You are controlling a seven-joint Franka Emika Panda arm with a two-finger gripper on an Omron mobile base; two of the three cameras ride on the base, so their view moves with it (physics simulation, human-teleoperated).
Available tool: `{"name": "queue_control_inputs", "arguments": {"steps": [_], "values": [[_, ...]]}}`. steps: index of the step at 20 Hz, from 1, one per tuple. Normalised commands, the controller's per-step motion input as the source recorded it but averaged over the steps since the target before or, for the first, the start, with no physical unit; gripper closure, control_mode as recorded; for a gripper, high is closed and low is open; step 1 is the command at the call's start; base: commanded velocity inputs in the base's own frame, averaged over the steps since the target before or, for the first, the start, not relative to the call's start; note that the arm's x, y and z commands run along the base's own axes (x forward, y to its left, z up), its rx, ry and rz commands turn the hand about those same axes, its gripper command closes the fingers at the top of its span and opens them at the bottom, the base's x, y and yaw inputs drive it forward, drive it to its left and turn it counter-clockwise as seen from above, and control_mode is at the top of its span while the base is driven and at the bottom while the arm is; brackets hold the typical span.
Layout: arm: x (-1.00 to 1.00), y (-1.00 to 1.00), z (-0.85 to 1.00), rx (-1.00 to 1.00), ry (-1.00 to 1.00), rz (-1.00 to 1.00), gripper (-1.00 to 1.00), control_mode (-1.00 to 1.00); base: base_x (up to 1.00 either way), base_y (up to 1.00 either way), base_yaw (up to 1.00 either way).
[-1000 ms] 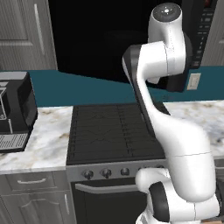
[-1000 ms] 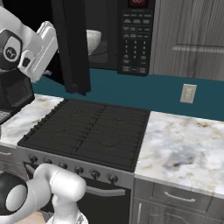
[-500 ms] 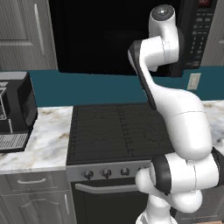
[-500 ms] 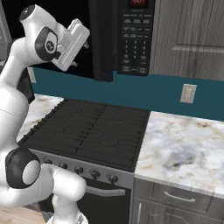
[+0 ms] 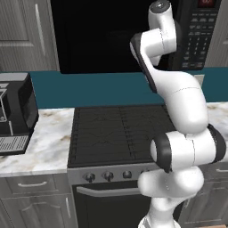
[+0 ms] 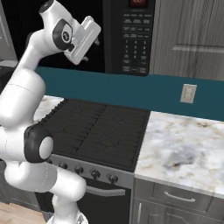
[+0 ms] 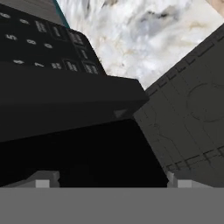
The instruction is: Pick the carrot from the sink and place it in the bowl. Then pick the bowl and place it in the microwave. Then close the microwave door and press the start button.
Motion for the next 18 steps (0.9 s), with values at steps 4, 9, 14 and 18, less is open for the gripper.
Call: {"name": "queue_control_inputs", "arguments": {"steps": [4,9,14,18], "values": [[0.90,-0.37,-0.21,0.05,0.02,-0.01,-1.00,-1.00,0.00,0.00,0.00],[0.15,-0.16,-0.13,0.03,0.00,0.00,-1.00,-1.00,0.00,0.00,0.00],[-0.90,0.09,-0.25,0.00,-0.13,0.02,-1.00,-1.00,0.00,0.00,0.00],[-1.00,0.03,-0.84,0.00,-0.29,0.20,-1.00,-1.00,0.00,0.00,0.00]]}}
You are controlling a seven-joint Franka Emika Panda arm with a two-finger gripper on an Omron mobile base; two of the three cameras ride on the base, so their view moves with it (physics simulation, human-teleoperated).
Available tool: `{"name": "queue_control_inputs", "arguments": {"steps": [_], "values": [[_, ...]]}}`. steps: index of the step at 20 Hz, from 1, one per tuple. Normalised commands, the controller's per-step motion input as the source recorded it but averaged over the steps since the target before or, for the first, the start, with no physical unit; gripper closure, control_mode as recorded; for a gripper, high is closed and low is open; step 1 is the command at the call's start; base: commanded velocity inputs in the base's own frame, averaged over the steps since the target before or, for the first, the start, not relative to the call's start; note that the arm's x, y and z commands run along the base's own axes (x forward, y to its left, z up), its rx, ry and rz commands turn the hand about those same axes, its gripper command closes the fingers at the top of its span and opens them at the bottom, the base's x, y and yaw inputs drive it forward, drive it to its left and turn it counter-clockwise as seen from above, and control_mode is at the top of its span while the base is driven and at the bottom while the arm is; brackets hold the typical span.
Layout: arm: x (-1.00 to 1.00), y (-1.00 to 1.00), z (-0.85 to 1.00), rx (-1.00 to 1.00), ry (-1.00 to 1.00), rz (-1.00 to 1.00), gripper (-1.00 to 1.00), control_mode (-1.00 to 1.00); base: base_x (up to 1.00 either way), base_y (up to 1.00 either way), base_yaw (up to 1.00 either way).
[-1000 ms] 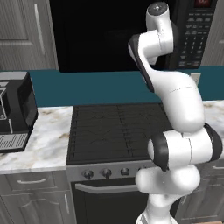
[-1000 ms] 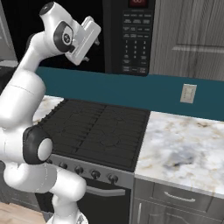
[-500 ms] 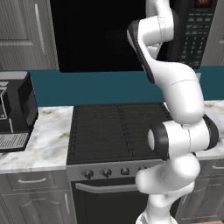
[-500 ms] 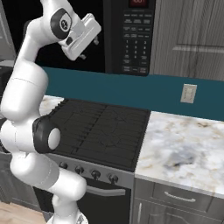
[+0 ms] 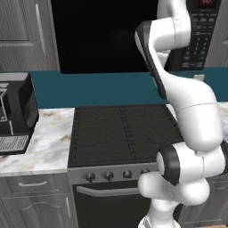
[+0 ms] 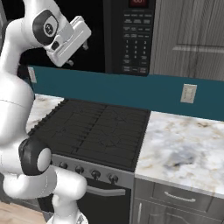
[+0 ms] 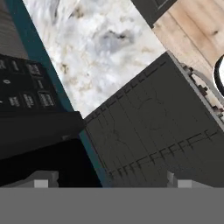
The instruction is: Pick the carrot from the sink and place it in the bowl. Then pick the bowl and place it in the microwave. Then close the microwave door and press the start button.
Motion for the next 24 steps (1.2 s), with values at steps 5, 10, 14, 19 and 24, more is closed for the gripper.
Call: {"name": "queue_control_inputs", "arguments": {"steps": [5,10,14,19,24], "values": [[-1.00,-0.24,-0.89,0.00,-0.24,0.29,-1.00,-1.00,0.00,0.00,0.00],[-0.97,-0.81,-0.21,0.00,-0.42,0.37,-1.00,-1.00,0.00,0.00,0.00],[-0.33,-0.81,0.06,0.00,-0.45,0.39,-1.00,-1.00,0.00,0.00,0.00],[0.00,-0.65,0.17,0.00,-0.33,0.26,-1.00,-1.00,0.00,0.00,0.00],[0.08,-0.16,0.02,0.00,-0.16,0.09,-1.00,-1.00,0.00,0.00,0.00]]}}
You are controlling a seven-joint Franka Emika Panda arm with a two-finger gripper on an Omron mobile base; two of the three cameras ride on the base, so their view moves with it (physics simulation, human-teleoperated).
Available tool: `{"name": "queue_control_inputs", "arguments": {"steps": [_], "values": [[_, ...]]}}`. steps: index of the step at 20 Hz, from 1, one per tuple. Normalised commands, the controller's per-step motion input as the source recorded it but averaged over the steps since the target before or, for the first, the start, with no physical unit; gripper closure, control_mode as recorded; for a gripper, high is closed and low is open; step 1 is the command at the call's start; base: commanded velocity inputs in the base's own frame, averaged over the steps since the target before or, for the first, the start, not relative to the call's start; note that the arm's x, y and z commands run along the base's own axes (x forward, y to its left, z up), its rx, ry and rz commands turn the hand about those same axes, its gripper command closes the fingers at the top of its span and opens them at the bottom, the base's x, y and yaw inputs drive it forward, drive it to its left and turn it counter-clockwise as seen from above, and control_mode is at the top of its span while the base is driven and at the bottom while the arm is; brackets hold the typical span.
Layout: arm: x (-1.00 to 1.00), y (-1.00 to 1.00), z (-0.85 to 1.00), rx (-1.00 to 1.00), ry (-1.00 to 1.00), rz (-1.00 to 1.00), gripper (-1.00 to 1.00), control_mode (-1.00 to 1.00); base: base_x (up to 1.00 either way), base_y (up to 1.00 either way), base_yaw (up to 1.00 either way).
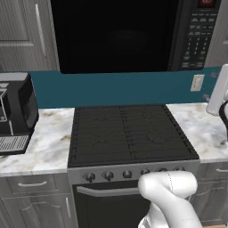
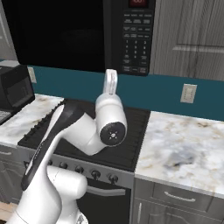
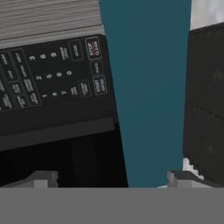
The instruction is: Pick the carrot from the sink and place it in the bowl. Then pick the bowl and place it in the microwave. Then close the microwave door and press the start button.
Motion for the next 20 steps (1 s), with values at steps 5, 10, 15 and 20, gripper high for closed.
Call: {"name": "queue_control_inputs", "arguments": {"steps": [5,10,15,20], "values": [[0.00,0.02,0.06,0.00,-0.13,0.05,1.00,-1.00,0.00,0.00,0.00],[0.24,0.00,0.22,0.00,-0.13,0.00,1.00,-1.00,0.00,0.00,0.00],[0.33,0.00,0.11,0.00,-0.09,0.00,1.00,-1.00,0.00,0.00,0.00],[0.12,-0.02,0.00,0.00,-0.08,0.00,1.00,-1.00,0.00,0.00,0.00]]}}
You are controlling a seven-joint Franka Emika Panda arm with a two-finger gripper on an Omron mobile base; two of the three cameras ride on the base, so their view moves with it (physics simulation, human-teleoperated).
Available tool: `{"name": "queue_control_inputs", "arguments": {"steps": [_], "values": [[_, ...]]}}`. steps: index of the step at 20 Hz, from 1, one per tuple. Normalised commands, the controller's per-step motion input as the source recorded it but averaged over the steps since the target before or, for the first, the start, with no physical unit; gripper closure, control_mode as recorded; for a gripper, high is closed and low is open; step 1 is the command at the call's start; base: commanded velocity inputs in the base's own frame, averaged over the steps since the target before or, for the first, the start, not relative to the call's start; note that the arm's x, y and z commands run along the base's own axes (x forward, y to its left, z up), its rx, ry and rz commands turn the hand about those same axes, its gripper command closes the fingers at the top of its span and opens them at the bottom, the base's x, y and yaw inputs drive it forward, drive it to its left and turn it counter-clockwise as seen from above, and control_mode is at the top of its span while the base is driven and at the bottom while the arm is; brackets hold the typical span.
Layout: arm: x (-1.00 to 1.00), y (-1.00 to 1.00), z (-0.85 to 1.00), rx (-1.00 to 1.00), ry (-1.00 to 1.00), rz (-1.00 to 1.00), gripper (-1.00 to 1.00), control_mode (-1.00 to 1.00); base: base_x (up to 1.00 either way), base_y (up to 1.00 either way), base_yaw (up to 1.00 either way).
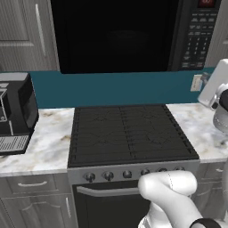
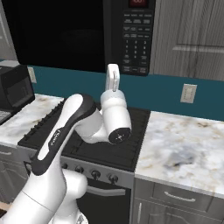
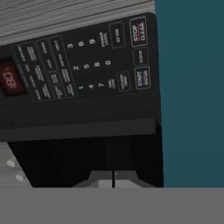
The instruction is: Pick the carrot from the sink and place it in the bowl. Then pick the bowl and place it in the microwave. Then close the microwave door and press the start button.
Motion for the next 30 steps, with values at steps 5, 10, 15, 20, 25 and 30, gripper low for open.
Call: {"name": "queue_control_inputs", "arguments": {"steps": [5,10,15,20,25,30], "values": [[0.19,-0.02,0.01,0.00,-0.06,0.00,1.00,-1.00,0.00,0.00,0.00],[0.17,-0.01,0.06,0.00,-0.01,0.00,1.00,-1.00,0.00,0.00,0.00],[0.16,-0.04,0.06,0.02,0.00,0.00,1.00,-1.00,0.00,0.00,0.00],[0.18,-0.12,0.00,0.04,0.00,0.00,1.00,-1.00,0.00,0.00,0.00],[0.19,-0.06,0.00,0.01,0.00,0.00,1.00,-1.00,0.00,0.00,0.00],[0.25,0.00,0.00,0.00,0.00,0.00,1.00,-1.00,0.00,0.00,0.00]]}}
